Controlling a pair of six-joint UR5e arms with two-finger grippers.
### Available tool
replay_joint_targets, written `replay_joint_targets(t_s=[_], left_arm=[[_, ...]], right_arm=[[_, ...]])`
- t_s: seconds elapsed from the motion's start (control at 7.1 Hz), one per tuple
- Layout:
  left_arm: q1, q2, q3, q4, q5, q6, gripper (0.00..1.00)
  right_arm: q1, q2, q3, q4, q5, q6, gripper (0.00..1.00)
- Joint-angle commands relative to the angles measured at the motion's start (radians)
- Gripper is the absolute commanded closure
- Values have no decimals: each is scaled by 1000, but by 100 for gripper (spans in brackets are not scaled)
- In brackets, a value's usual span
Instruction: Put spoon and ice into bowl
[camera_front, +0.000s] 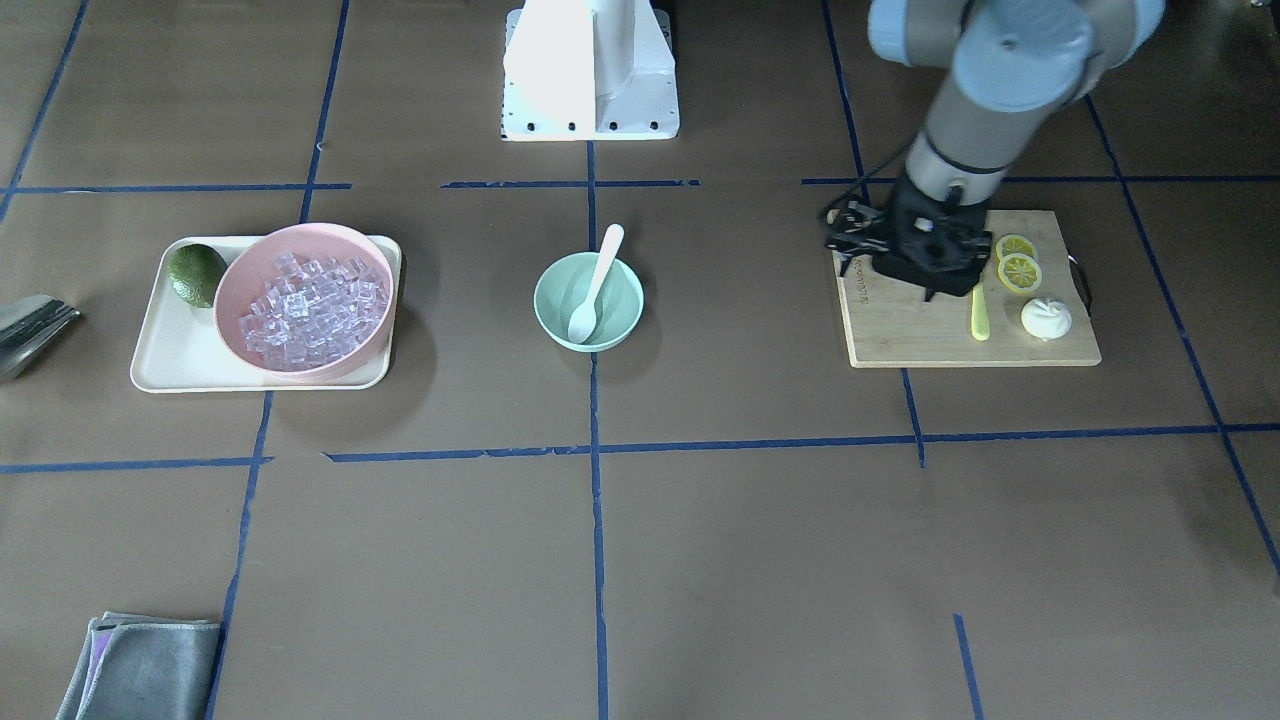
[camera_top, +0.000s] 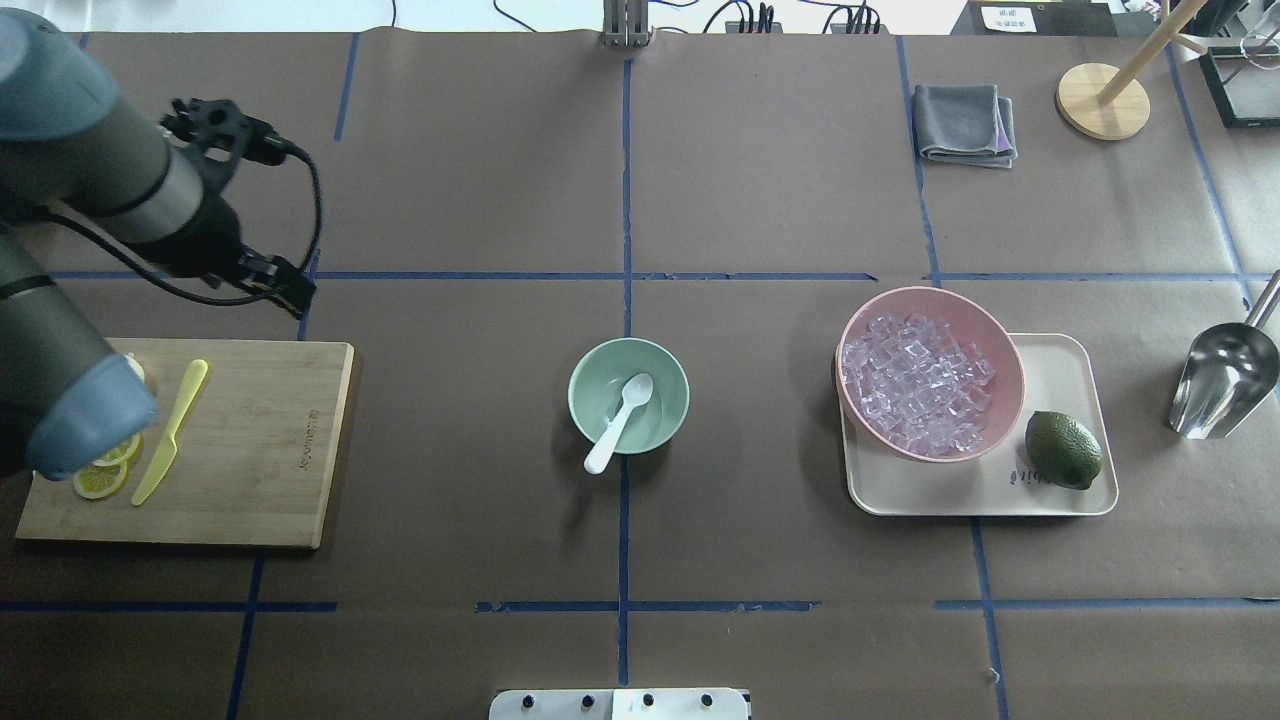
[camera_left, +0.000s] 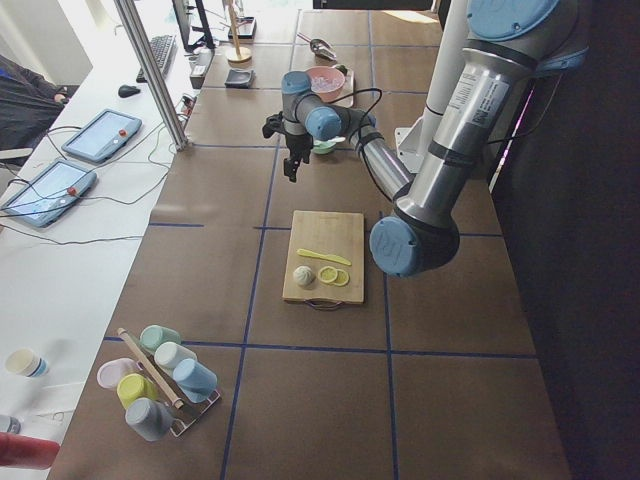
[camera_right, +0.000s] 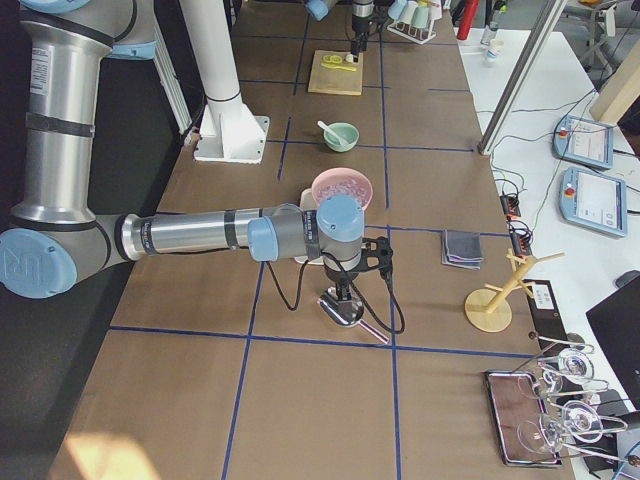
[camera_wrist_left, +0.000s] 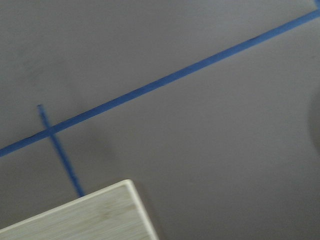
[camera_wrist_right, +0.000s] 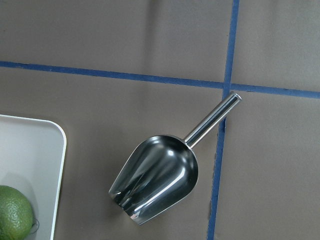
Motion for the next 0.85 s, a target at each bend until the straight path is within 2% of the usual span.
replay_joint_targets(t_s=[0.0,0.14,0.28,0.42,0.56,0.7], left_arm=[[-266,179,-10,4,-146,255,0],[-410,224,37,13,-221,426,0],[-508,323,74,7,-283,496,0],[-535,418,77,0,-288,500,0],[-583,468,124,-3,-282,500,0],[-662,464,175,-55,-288,500,0]], right_arm=[[-11,31,7,-1,2,20,0],[-31,51,19,-3,4,32,0],[-57,84,28,-4,4,86,0],[-94,103,46,-4,-1,142,0],[-120,127,68,-6,-2,181,0],[-152,137,102,-4,-5,193,0]])
